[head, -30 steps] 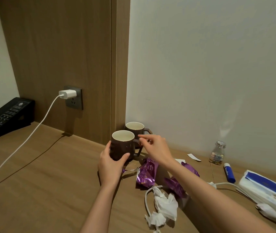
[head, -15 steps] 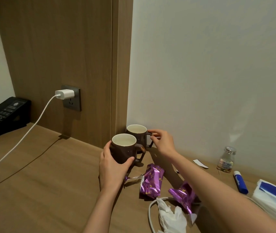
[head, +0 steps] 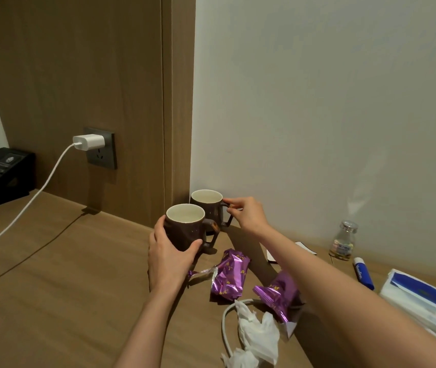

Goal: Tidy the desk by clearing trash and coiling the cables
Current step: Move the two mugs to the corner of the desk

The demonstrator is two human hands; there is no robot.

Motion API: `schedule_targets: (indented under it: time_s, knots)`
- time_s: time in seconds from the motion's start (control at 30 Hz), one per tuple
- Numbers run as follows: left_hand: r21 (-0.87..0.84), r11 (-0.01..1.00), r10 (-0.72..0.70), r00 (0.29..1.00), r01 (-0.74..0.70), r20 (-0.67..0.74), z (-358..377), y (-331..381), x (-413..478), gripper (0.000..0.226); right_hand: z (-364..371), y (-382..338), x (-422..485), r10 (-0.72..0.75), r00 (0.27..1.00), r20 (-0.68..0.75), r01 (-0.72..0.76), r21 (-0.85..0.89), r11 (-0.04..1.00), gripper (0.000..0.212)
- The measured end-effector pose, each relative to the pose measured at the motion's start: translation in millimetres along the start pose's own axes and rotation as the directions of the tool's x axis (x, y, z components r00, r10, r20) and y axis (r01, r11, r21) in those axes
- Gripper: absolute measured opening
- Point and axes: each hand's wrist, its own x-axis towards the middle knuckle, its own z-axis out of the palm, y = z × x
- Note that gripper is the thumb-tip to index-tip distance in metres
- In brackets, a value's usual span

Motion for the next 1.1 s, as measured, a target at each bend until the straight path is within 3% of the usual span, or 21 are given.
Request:
schedule_targets:
  time_s: [0.17,0.3,0.47,0.53,0.67,0.83,0.97,1.1]
  knots:
    - [-0.011,1.000,-0.017,1.000,0.017,0.020,-3,2,-3,0.095,-20,-11,-10,-0.010,0.969,0.249,0.066,-0.217,0.974,0.046]
    - [0.006,1.000,0.005,1.000,-0.005,0.006,-9,12,-6,0.096,-52,-20,-44,-0.075,0.965,0.251,0.136,-0.234,0.963,0.047]
    - [-0.004,0.973,0.227,0.956,-0.232,-0.184,-24,45,-27,0.061,-100,-21,-99,-0.127,0.959,0.251,0.193,-0.258,0.946,0.040]
    - [0.013,0.937,0.344,0.919,-0.348,-0.190,-27,55,-45,0.044,-119,-16,-120,-0.132,0.960,0.248,0.200,-0.270,0.942,0.037]
    - [-0.007,0.899,0.437,0.899,-0.437,0.030,-17,66,-76,0.026,-151,10,-161,-0.111,0.976,0.187,0.175,-0.375,0.910,0.031]
    - [-0.050,0.863,0.502,0.839,-0.503,0.209,1,86,-109,0.029,-191,43,-210,0.013,0.999,0.041,0.013,-0.578,0.816,0.035]
    - [0.118,0.839,0.453,0.803,-0.531,0.386,19,95,-129,0.044,-216,72,-238,0.165,0.983,-0.077,-0.175,-0.641,0.748,0.038]
    - [0.340,0.790,0.329,0.820,-0.511,0.468,36,92,-141,0.055,-229,97,-255,0.248,0.954,-0.171,-0.299,-0.632,0.714,0.037]
